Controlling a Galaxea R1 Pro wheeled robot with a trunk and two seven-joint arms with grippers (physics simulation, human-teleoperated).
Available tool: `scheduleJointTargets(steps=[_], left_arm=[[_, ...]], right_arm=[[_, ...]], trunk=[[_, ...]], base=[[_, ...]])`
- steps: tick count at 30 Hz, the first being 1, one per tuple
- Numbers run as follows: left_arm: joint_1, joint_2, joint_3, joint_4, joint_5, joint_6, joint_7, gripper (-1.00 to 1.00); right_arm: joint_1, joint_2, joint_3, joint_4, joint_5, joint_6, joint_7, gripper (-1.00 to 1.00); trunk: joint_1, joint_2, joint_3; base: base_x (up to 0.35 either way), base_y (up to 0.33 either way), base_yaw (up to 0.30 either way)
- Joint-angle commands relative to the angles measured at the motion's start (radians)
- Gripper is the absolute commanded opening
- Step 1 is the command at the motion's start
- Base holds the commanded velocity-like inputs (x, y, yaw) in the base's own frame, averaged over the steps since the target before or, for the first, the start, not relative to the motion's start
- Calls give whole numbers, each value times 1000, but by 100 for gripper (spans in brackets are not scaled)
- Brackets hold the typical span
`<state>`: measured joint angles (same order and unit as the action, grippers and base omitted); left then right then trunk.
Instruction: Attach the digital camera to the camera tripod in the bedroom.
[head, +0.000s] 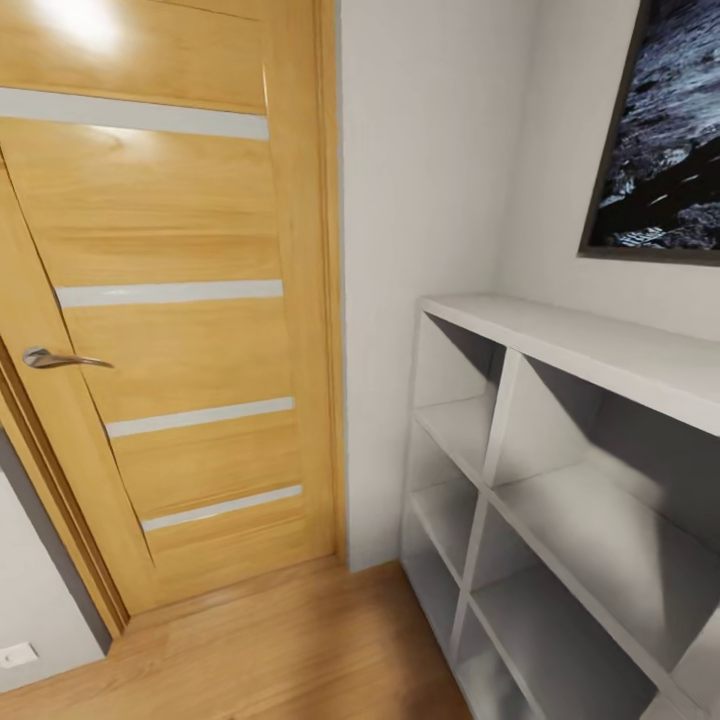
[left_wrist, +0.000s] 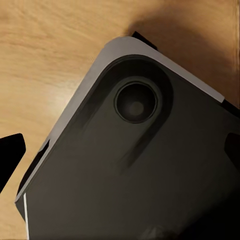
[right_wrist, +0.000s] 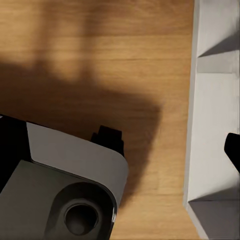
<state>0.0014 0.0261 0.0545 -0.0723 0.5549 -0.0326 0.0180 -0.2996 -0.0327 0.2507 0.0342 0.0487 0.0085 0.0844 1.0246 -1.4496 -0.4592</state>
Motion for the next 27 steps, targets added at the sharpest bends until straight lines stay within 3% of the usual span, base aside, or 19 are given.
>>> scheduleJointTargets(steps=[1,16,27], left_arm=[[0,0,5,-1,-3,-1,2,100],[0,1,5,-1,-1,-1,2,100],[0,2,5,-1,-1,-1,2,100]], right_arm=[[-1,0,1,1,5,1,3,100],[-1,1,2,1,8,7,4,100],[-1,1,1,1,8,5,3,100]], trunk=[[0,0,-1],[0,0,-1],[0,0,-1]], base=[[259,-182,0],[246,-55,4],[22,0,214]])
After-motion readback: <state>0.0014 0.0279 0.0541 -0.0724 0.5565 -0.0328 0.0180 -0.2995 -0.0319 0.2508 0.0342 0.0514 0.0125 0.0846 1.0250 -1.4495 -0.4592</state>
